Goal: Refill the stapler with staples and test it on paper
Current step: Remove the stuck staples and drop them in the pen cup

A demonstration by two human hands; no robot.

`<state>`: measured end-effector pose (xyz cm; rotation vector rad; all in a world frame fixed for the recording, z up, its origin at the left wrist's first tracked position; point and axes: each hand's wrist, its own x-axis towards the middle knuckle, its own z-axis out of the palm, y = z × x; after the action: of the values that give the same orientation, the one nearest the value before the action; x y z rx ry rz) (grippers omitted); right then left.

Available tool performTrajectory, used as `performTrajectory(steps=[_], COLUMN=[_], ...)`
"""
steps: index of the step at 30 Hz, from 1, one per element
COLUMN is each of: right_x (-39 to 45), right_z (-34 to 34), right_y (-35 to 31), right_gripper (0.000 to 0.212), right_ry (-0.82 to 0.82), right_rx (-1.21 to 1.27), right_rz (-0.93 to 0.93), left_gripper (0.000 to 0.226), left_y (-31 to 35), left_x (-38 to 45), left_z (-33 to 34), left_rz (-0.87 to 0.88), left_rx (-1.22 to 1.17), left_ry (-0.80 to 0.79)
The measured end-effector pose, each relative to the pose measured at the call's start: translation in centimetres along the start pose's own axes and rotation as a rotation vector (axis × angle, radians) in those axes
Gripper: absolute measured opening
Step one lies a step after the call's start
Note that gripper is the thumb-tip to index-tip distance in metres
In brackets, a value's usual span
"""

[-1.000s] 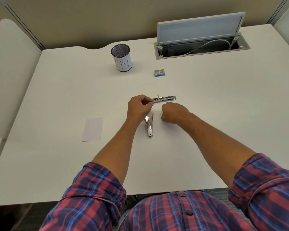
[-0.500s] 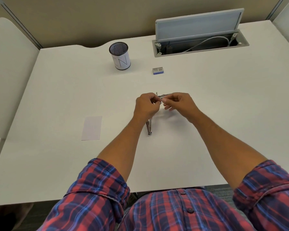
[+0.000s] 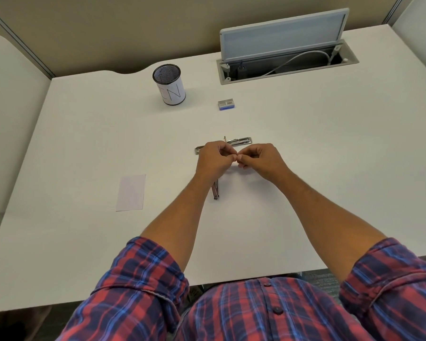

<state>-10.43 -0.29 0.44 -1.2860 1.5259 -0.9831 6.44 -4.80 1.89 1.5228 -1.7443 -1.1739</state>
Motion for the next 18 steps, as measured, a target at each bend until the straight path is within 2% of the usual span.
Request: performTrajectory(steps=[5, 9, 14, 18], right_x=[0.3, 0.2, 0.1, -0.1], right_z=[-0.3, -0.4, -0.5, -1.0], right_y=[0.2, 0.5, 1.1, 1.2], right_gripper=[0.010, 0.011, 0.012, 0.013], right_ry=[0.026, 0.038, 0.143, 0.148], right_rx=[0.046, 0.035, 0.066, 0.081], right_rz=[0.077, 0.126, 0.190, 0.201], left_gripper=[0.004, 0.004, 0.013, 0.014], left_y=[-0.2, -0.2, 0.3, 0.2], left_x=[0.0, 0.1, -0.2, -0.2], left_z=[-0.2, -0.1, 0.4, 0.9], left_rz=[0.041, 0.067, 0.150, 0.214], left_rx=[0.081, 0.307, 0.629, 0.786], left_ry=[-0.016, -0.092, -0.168, -0.191])
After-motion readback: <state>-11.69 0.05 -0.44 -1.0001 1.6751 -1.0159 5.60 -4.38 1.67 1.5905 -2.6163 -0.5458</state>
